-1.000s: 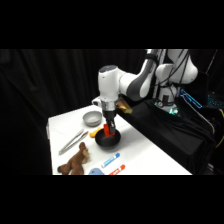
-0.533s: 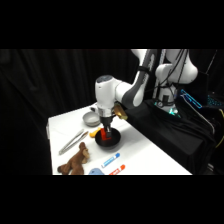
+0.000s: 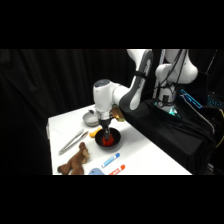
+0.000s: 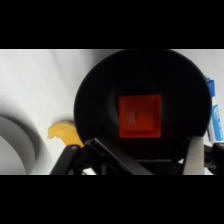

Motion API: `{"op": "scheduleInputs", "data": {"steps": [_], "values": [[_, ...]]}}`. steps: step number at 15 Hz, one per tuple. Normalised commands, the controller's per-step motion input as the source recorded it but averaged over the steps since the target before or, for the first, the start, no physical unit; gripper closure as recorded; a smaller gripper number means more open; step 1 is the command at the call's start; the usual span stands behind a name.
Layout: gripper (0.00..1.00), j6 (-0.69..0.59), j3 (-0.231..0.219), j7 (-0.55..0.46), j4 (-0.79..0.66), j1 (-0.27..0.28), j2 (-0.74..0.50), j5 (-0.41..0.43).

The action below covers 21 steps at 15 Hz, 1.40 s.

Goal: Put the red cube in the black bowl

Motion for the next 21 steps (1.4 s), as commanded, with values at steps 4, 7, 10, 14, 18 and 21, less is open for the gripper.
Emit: {"op": "scheduleInputs", "data": {"steps": [4,7,10,14,18,21], "values": [[0.0,-0.18,-0.113,-0.04,0.08,0.075,-0.15,-0.055],[0.0,-0.4,-0.015,-0.13,0.04,0.008,-0.35,0.018],[0.0,-0.51,0.068,-0.2,0.02,-0.05,-0.42,0.071],[0.0,-0.49,0.117,-0.24,0.04,-0.097,-0.39,0.124],[0.0,-0.44,0.119,-0.24,0.09,-0.109,-0.26,0.162],[0.0,-0.39,0.11,-0.05,0.11,-0.073,-0.19,0.086]]}}
